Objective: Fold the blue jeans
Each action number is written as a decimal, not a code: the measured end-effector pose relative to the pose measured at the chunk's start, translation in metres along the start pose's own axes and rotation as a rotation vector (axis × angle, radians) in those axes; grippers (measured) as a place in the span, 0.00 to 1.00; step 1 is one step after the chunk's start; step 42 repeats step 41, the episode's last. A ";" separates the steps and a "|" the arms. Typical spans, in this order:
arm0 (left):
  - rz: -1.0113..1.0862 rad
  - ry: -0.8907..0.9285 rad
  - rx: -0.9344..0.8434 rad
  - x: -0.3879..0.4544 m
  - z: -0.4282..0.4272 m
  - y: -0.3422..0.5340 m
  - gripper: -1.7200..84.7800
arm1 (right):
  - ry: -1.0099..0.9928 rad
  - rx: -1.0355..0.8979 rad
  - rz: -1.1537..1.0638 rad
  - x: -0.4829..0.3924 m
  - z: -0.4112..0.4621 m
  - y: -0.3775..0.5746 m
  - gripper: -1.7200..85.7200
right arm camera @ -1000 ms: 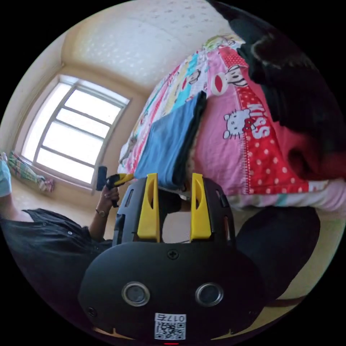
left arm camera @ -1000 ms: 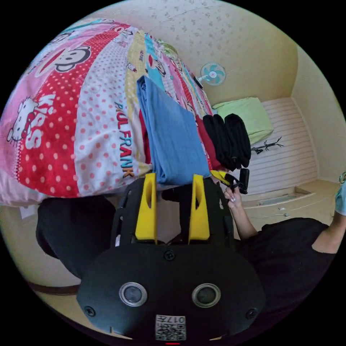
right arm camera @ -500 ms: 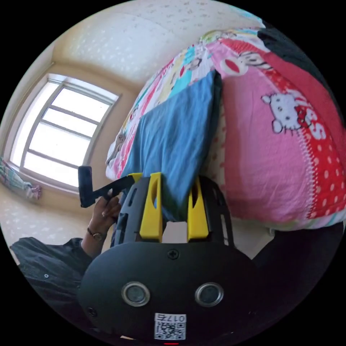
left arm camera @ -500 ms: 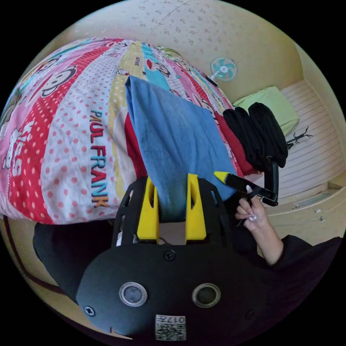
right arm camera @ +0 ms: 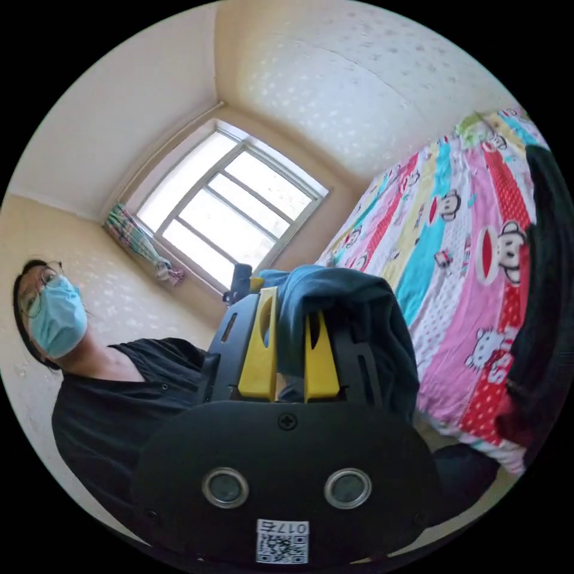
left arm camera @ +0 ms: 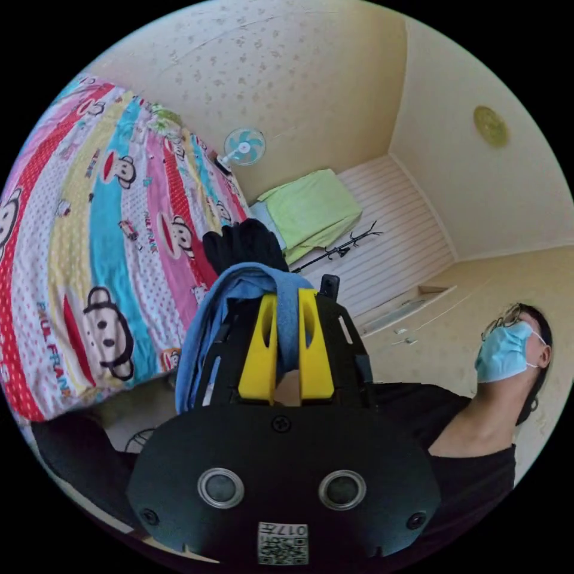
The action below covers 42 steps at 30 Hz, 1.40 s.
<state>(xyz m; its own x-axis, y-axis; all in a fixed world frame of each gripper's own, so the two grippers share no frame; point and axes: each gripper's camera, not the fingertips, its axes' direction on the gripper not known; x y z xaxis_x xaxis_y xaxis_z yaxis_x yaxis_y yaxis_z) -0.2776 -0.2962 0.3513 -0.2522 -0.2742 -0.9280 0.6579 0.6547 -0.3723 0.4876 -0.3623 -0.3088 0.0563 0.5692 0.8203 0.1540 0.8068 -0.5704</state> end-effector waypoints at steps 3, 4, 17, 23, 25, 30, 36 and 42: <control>0.157 0.058 0.002 0.048 0.029 -0.065 0.09 | -0.005 0.115 -0.115 -0.032 -0.094 -0.050 0.08; 0.213 0.046 -0.002 0.071 0.044 -0.088 0.08 | 0.054 0.145 -0.144 -0.051 -0.131 -0.067 0.08; 0.056 -0.116 -0.251 -0.024 0.266 -0.083 0.13 | 0.739 0.475 0.411 0.081 -0.338 0.150 0.09; -0.170 -0.187 -0.373 -0.127 0.202 0.057 0.10 | 0.864 0.563 0.607 0.117 -0.283 0.390 0.05; -0.314 -0.285 -0.325 -0.155 0.144 0.091 0.08 | 0.898 0.448 0.575 0.121 -0.249 0.399 0.04; -0.424 -0.533 -0.036 -0.159 0.028 0.106 0.07 | 0.972 0.046 0.226 0.120 -0.097 0.318 0.04; -0.518 -0.622 0.214 -0.155 -0.025 0.102 0.08 | 0.804 -0.218 -0.134 0.137 0.146 0.211 0.08; -0.502 -0.790 0.246 -0.159 -0.028 0.106 0.11 | 0.812 -0.307 -0.152 0.202 0.315 0.201 0.12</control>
